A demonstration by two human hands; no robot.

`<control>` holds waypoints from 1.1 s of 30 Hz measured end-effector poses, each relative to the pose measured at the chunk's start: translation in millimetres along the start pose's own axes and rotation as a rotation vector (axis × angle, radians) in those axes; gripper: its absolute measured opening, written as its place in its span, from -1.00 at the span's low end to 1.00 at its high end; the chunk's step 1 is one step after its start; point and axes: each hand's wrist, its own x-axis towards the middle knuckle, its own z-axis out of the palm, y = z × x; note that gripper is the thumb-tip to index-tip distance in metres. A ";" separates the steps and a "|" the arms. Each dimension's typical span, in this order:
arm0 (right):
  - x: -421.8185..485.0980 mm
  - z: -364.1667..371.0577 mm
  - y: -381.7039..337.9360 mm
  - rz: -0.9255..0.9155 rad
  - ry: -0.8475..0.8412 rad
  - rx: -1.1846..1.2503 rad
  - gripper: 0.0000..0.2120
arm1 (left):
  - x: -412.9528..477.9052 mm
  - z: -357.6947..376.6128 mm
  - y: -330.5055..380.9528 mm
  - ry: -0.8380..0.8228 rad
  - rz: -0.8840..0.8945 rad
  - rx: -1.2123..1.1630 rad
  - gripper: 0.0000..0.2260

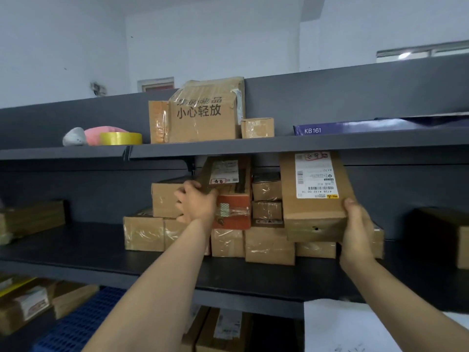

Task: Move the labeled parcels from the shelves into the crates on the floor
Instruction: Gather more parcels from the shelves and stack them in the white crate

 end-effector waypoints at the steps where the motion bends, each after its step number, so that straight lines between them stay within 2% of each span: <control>1: -3.1 3.0 2.9 -0.023 0.015 -0.016 -0.89 | 4.3 -1.0 -2.2 -0.009 -0.023 -0.052 -0.59; 3: -13.4 8.9 8.5 -0.059 0.035 -0.049 -0.85 | 20.9 4.0 -16.3 -0.061 -0.104 -0.178 -0.37; 4: -19.5 12.2 11.6 -0.077 0.045 -0.065 -0.81 | 36.3 12.6 -32.0 -0.098 -0.138 -0.238 -0.33; 5: -25.3 15.1 14.7 -0.090 0.059 -0.078 -0.75 | 47.8 19.6 -45.2 -0.138 -0.190 -0.302 -0.35; 7: -38.4 20.3 18.6 -0.090 0.102 -0.092 -0.68 | 41.2 11.2 -49.5 -0.272 -0.250 -0.485 -0.54; 8: -44.4 22.4 20.1 -0.093 0.126 -0.089 -0.70 | 25.5 -3.6 -41.1 -0.332 -0.251 -0.585 -0.62; 10: -56.8 26.1 21.0 -0.096 0.164 -0.094 -0.77 | 12.8 -16.7 -39.1 -0.415 -0.252 -0.724 -0.64; 12: -69.0 29.6 20.5 -0.100 0.185 -0.121 -0.77 | 7.6 -23.8 -43.2 -0.504 -0.309 -0.772 -0.54; 14: -79.7 31.2 19.2 -0.077 0.193 -0.144 -0.69 | 6.7 -28.8 -47.6 -0.601 -0.391 -0.768 -0.44; 16: -87.3 30.8 18.4 -0.036 0.208 -0.151 -0.67 | 8.4 -32.5 -51.6 -0.669 -0.410 -0.772 -0.56; 19: -96.2 29.9 18.2 0.016 0.159 -0.162 -0.81 | 9.0 -32.9 -59.7 -0.793 -0.403 -0.753 -0.68; 22: -103.0 28.4 16.9 0.048 0.133 -0.165 -0.86 | 7.8 -37.9 -64.3 -0.808 -0.450 -0.730 -0.70; 28: -112.8 22.2 7.6 0.099 0.139 -0.119 -0.86 | -8.6 -54.7 -79.0 -0.710 -0.467 -0.805 -0.71; 33: -133.8 3.6 -7.5 0.141 0.083 -0.100 -0.84 | -42.7 -83.3 -75.7 -0.654 -0.398 -0.871 -0.65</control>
